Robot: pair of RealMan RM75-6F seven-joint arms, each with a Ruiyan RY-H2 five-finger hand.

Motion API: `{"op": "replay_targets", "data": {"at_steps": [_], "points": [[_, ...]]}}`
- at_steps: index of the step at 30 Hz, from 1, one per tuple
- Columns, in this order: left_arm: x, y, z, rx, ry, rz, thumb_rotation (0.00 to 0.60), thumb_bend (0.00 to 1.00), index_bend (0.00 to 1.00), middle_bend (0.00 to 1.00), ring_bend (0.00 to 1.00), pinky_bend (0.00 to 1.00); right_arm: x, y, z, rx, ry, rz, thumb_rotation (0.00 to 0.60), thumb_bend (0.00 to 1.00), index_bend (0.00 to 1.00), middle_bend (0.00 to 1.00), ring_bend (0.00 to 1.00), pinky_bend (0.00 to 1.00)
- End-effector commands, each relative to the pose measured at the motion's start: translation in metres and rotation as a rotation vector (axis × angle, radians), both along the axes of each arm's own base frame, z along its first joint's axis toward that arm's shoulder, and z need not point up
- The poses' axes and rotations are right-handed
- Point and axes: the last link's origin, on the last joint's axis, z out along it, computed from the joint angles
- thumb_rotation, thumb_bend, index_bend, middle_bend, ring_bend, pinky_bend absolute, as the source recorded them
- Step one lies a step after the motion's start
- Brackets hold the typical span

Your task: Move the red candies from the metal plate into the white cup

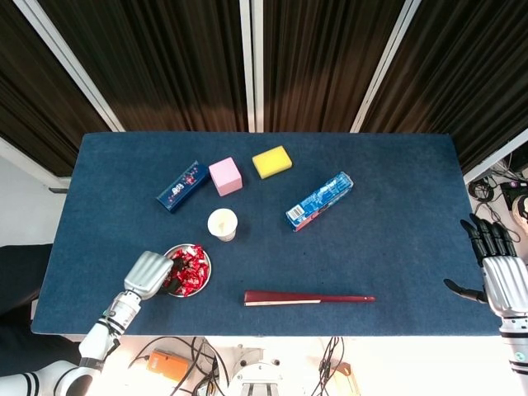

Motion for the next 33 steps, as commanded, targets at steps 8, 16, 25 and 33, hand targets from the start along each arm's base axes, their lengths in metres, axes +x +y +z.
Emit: {"op": "replay_targets", "data": {"at_steps": [8, 16, 25, 33], "points": [[0.038, 0.035, 0.042, 0.153, -0.156, -0.069, 0.6, 0.44, 0.54, 0.91, 0.81, 0.72, -0.001, 0.003, 0.004, -0.019, 0.001, 0.003, 0.6, 0.12, 0.0, 0.0, 0.0, 0.0], [0.083, 0.079, 0.034, 0.139, -0.209, -0.115, 0.6, 0.44, 0.54, 0.91, 0.82, 0.72, 0.002, 0.005, 0.01, -0.042, 0.008, 0.005, 0.6, 0.12, 0.0, 0.0, 0.0, 0.0], [0.097, 0.1, 0.012, 0.091, -0.176, -0.084, 0.6, 0.42, 0.53, 0.91, 0.82, 0.72, -0.002, 0.006, 0.013, -0.048, 0.007, -0.012, 0.6, 0.12, 0.0, 0.0, 0.0, 0.0], [0.102, 0.105, 0.003, 0.072, -0.171, -0.072, 0.6, 0.36, 0.45, 0.91, 0.82, 0.72, -0.003, 0.004, 0.011, -0.043, 0.007, -0.015, 0.6, 0.12, 0.0, 0.0, 0.0, 0.0]]}}
